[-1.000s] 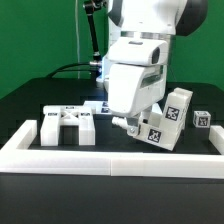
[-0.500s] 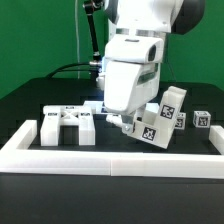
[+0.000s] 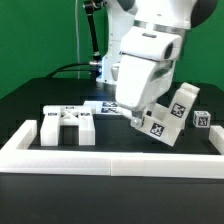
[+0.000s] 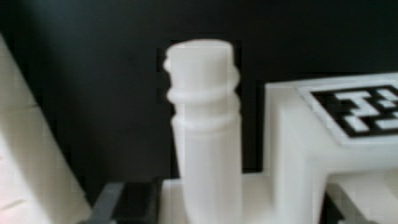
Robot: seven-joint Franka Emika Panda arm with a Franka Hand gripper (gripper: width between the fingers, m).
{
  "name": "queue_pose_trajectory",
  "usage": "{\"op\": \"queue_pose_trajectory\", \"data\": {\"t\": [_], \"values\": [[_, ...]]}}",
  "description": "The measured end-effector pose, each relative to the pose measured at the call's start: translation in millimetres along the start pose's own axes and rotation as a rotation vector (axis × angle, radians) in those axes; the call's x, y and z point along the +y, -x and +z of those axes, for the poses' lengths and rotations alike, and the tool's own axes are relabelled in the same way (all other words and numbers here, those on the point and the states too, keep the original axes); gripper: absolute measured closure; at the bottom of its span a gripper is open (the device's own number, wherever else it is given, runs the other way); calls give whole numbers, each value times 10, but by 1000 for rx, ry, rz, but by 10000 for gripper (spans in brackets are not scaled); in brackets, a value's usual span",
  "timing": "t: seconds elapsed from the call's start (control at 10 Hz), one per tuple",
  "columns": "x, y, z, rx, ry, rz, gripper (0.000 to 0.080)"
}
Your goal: Assemble chair
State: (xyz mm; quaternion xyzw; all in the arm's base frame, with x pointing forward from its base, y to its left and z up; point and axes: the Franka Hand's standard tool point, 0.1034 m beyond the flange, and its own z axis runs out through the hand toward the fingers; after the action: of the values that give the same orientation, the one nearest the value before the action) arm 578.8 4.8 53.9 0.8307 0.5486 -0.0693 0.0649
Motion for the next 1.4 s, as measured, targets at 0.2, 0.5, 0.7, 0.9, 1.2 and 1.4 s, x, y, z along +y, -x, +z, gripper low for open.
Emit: {"op": "queue_pose_trajectory", "data": {"t": [0.2,0.5,0.7,0.9,1.2,1.4], "values": [[24,57,-77,-77,-23,-36,466],[-6,28,-202,-201,-55,-51,466],[-27,11,-182,-203,-60,-58,466],[96,150,-146,-182,-51,-153,466],[356,553,-168,-179,-47,-219,466],[311,500,-145,-185,-51,-216,466]]}}
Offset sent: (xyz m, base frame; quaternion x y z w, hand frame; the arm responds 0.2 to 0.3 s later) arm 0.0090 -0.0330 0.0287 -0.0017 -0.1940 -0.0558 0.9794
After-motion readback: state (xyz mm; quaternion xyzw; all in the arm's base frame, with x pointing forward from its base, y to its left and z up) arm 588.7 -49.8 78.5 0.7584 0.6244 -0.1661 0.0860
